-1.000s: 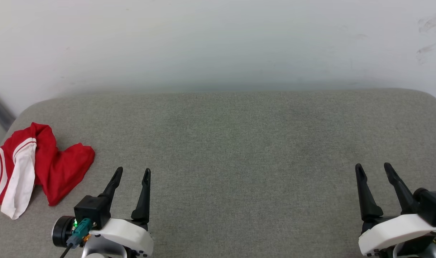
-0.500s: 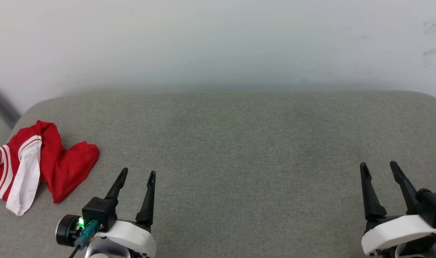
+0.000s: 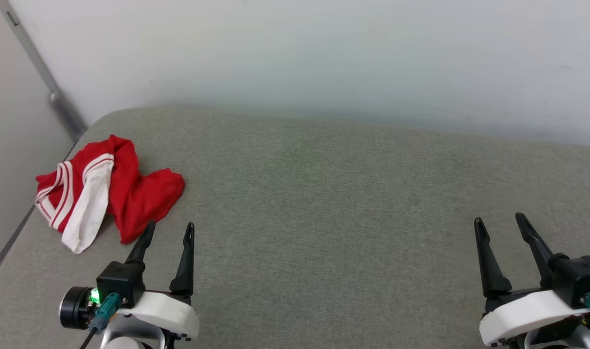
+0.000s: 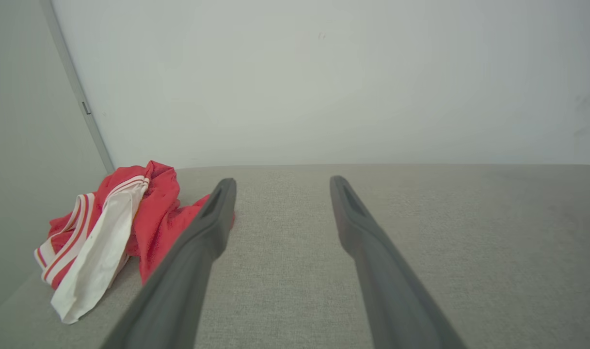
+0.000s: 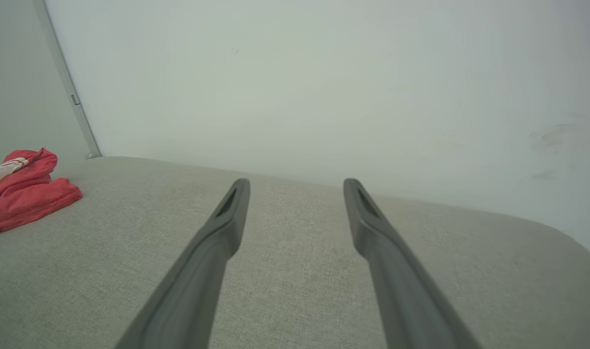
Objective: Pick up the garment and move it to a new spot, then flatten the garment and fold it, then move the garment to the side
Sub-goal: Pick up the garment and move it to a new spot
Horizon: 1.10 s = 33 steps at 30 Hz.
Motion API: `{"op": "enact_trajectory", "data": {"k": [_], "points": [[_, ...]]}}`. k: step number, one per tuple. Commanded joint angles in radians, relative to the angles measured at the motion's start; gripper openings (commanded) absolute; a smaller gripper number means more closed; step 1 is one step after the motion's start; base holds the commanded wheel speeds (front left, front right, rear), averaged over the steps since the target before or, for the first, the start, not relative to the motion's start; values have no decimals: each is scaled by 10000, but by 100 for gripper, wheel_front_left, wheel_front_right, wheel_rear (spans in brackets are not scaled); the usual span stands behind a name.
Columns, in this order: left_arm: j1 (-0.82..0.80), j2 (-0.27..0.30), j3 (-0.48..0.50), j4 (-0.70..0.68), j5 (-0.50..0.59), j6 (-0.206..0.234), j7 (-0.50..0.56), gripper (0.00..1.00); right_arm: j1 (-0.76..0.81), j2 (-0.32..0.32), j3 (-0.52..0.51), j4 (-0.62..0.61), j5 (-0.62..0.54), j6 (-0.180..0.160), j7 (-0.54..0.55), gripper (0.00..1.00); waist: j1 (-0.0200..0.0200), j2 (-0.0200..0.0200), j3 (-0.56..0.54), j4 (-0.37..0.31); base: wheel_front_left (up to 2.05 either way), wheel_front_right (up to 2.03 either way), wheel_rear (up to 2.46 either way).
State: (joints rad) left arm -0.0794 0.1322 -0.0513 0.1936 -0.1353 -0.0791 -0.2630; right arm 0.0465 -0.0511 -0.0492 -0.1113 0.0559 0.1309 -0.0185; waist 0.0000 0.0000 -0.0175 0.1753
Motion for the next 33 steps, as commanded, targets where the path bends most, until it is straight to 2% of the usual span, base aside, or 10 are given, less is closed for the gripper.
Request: {"op": "enact_trajectory", "data": {"k": [1,11,18,24,33], "points": [[-94,31,100,-16,-26,-6,-26,100,-70,6,63,-31,33,-3,-53,100,0,0,59,516,0,0,0],[-106,50,518,16,-182,-74,-26,100,-246,9,484,53,116,-3,-200,100,0,0,160,1972,0,0,0],[-21,69,777,10,-228,-83,-26,100,-385,8,652,128,176,-3,-270,100,0,0,201,2564,0,0,0],[-43,126,929,39,-151,-141,-26,100,-470,8,666,197,232,-3,-347,100,0,0,231,2797,0,0,0],[-584,364,1056,485,-107,-202,-26,100,-567,8,657,298,370,-3,-442,100,0,0,323,2620,0,0,0]]}}
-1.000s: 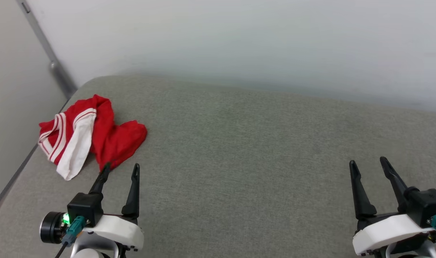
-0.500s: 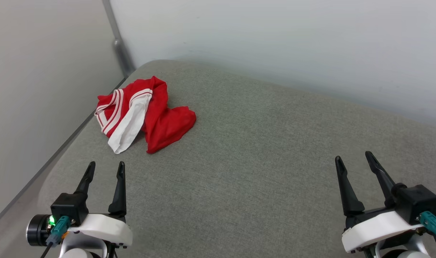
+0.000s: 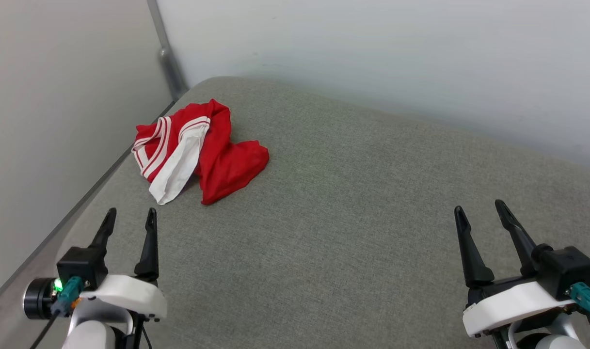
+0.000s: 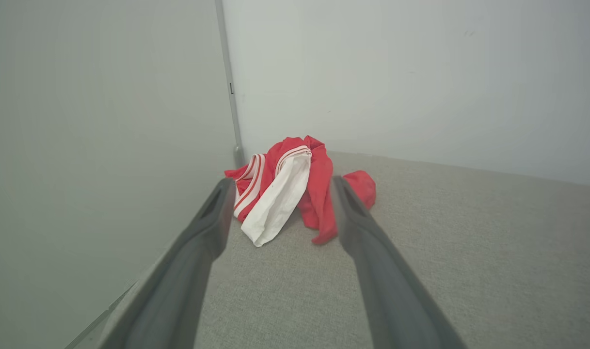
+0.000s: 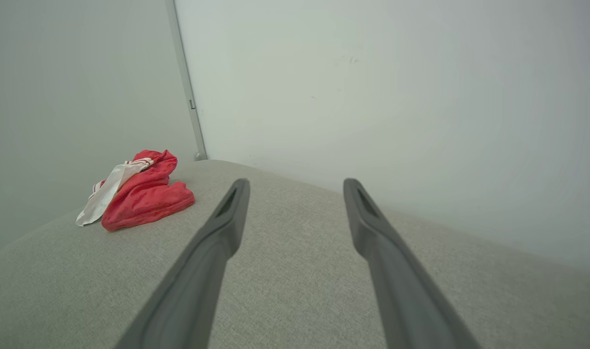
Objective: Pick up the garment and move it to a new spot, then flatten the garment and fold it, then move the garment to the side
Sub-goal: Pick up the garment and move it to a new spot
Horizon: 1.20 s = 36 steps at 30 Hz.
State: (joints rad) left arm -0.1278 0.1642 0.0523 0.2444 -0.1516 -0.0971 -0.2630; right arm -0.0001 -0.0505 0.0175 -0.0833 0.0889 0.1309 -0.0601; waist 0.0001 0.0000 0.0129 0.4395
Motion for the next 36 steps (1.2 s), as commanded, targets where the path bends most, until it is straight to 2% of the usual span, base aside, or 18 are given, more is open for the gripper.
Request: {"op": "enact_trajectory", "data": {"k": [1,9,15,20,26,29,36], "points": [[-236,72,0,132,25,-37,13,100,-127,2,-6,4,29,-3,0,100,-1,0,79,-69,0,0,0],[-2409,662,8,1319,-446,-153,1285,100,-528,1,64,-239,-104,-3,184,100,-1,0,1060,-803,0,0,0],[-4186,1526,-142,2339,-973,-292,2861,100,-910,1,130,-321,-221,-3,256,100,-1,0,1973,-1600,0,0,0],[-5535,2457,-438,3020,-1527,-327,4443,100,-1262,1,119,-447,-376,-3,282,100,-1,0,2835,-2210,0,0,0],[-6655,3652,-1523,3727,-2511,-327,6526,100,-1668,1,154,-439,-413,-3,189,100,-1,0,3685,-2724,0,0,0],[-6959,4126,-2010,3942,-2989,-327,7156,100,-1840,1,194,-363,-329,-3,127,100,-1,0,4011,-2914,0,0,0],[-7208,4832,-3029,4716,-4067,-329,8436,100,-2195,1,136,-258,-238,-3,-31,100,-1,0,4691,-3201,0,0,0]]}}
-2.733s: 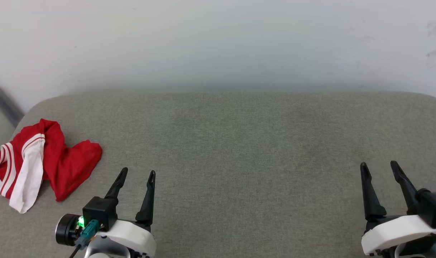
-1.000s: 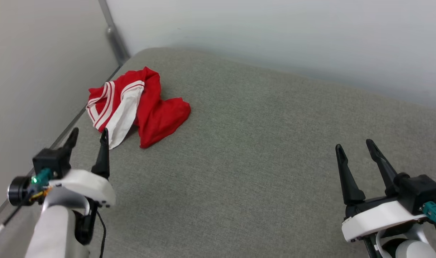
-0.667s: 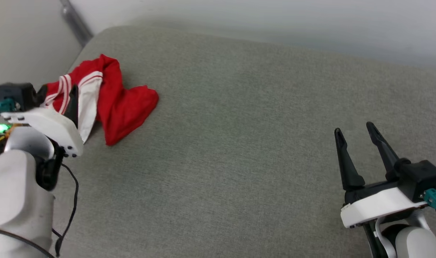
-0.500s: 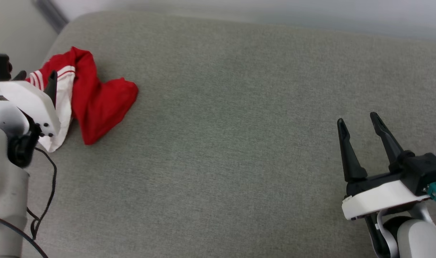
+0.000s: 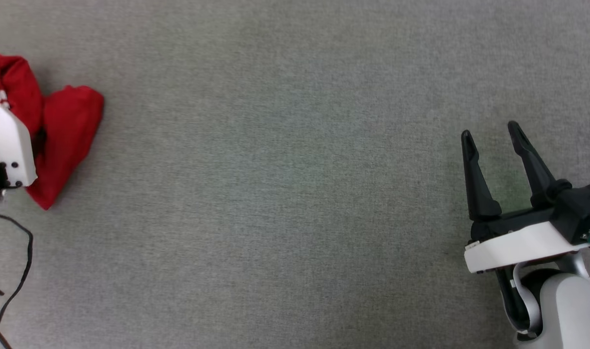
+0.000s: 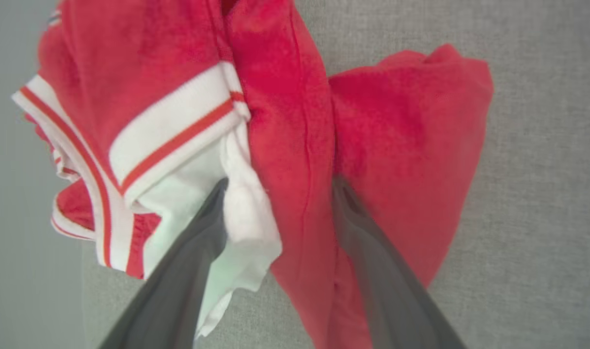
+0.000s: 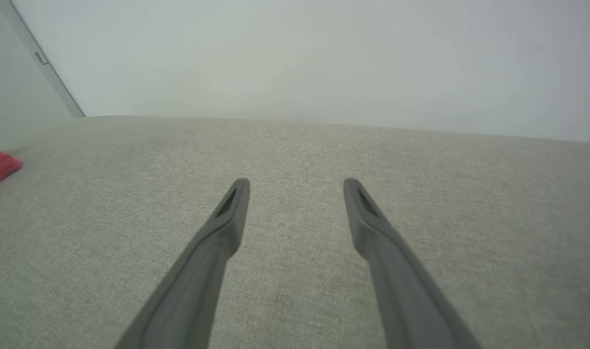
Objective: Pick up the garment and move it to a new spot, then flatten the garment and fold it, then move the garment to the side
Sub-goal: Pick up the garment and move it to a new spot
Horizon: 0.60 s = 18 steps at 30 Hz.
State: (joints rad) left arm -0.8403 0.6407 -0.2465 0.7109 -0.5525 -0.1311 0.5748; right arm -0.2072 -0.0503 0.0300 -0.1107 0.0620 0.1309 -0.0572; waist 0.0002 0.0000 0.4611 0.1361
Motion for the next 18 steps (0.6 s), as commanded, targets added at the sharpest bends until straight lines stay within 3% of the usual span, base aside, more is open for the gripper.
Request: {"op": "enact_trajectory", "data": {"k": [1,8,9,11,18], "points": [[-61,100,-135,174,-173,10,146,100,-160,-1,21,26,36,-3,-84,100,-2,0,272,-199,0,0,0],[219,-134,-375,1276,-756,8,608,100,-324,-1,25,158,77,-3,-164,100,-2,0,440,-343,0,0,0],[258,-190,-393,1428,-825,8,671,75,-333,-1,28,186,85,-3,-166,100,-2,0,407,-356,0,0,0],[252,-185,-424,1531,-780,8,419,0,-349,-1,19,203,94,-3,-151,100,-2,0,352,-362,0,0,0],[-244,-23,-464,1571,-308,229,-1164,0,-96,1,-73,274,80,-3,-132,100,-2,0,-174,-223,0,0,0]]}}
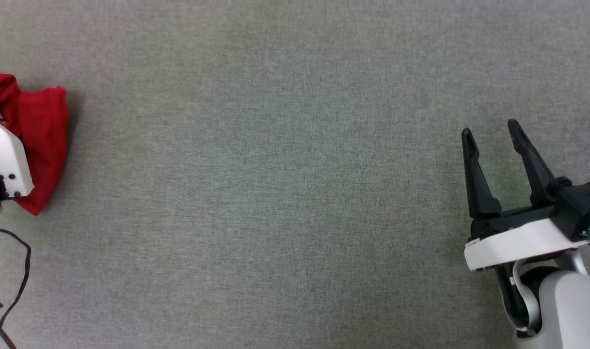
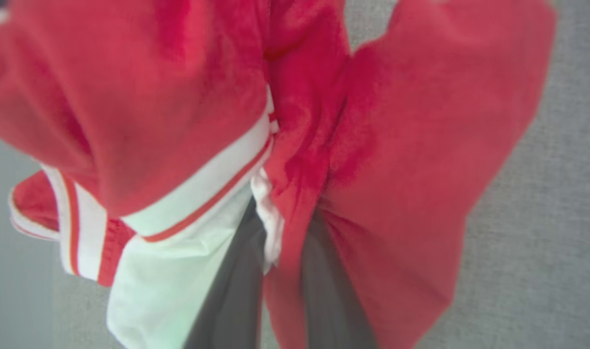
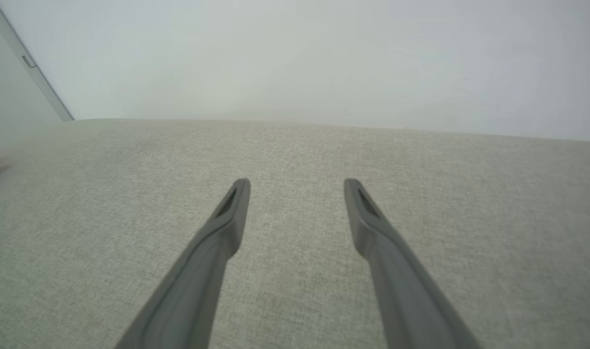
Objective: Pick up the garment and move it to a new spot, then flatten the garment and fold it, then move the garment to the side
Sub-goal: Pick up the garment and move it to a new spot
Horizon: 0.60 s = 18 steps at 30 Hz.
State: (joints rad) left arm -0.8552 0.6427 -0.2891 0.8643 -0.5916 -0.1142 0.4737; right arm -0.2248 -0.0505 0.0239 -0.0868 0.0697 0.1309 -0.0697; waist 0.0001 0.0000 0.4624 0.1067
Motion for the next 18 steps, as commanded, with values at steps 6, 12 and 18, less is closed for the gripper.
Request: {"op": "enact_trajectory", "data": {"k": [6,12,18], "points": [[-399,-77,-126,-53,473,231,-1600,0,355,2,-16,131,110,-3,-40,100,-1,0,-898,249,0,0,0],[-693,-338,-226,-345,884,370,-3622,0,738,2,-125,212,197,-3,-96,100,-1,0,-1951,477,0,0,0],[-729,-1086,-224,-645,916,501,-5602,0,1245,3,-262,261,480,-3,-76,100,-1,0,-3077,542,0,0,0]]}}
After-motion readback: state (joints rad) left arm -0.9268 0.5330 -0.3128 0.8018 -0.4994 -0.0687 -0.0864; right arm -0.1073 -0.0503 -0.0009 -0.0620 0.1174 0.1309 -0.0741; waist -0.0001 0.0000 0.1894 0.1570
